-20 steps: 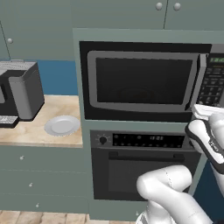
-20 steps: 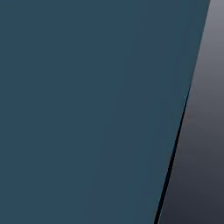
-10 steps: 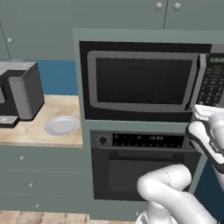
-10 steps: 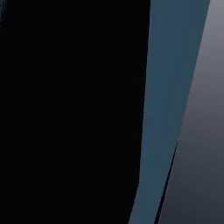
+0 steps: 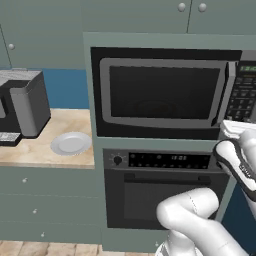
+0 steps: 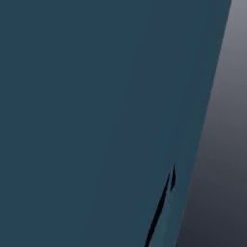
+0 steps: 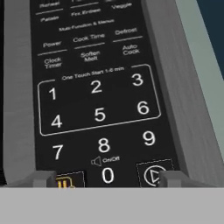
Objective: Pick the carrot from the counter and place it in the microwave. Then turn on the microwave.
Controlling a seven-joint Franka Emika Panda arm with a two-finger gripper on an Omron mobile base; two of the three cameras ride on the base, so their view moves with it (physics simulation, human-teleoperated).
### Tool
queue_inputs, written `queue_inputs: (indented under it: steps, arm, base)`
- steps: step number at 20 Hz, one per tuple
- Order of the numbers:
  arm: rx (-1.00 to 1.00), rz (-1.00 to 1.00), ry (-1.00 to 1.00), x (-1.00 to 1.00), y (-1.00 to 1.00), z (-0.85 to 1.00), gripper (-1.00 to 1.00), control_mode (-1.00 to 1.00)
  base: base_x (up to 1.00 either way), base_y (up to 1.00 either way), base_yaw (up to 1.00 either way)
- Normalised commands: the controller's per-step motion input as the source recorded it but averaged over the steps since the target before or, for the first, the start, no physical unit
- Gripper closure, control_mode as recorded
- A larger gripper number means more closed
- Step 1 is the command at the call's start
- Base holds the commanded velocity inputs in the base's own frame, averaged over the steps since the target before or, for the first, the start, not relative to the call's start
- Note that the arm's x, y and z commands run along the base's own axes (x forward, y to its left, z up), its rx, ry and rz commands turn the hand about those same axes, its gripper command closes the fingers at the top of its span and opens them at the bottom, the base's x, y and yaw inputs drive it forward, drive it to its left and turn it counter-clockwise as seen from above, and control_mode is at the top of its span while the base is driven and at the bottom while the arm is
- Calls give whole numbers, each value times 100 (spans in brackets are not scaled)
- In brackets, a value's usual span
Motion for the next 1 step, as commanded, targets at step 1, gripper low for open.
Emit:
queue_inputs:
  steps: [1]
  arm:
    - [0, 3, 0, 0, 0, -6, -100, -100]
  base:
    - [0, 0, 0]
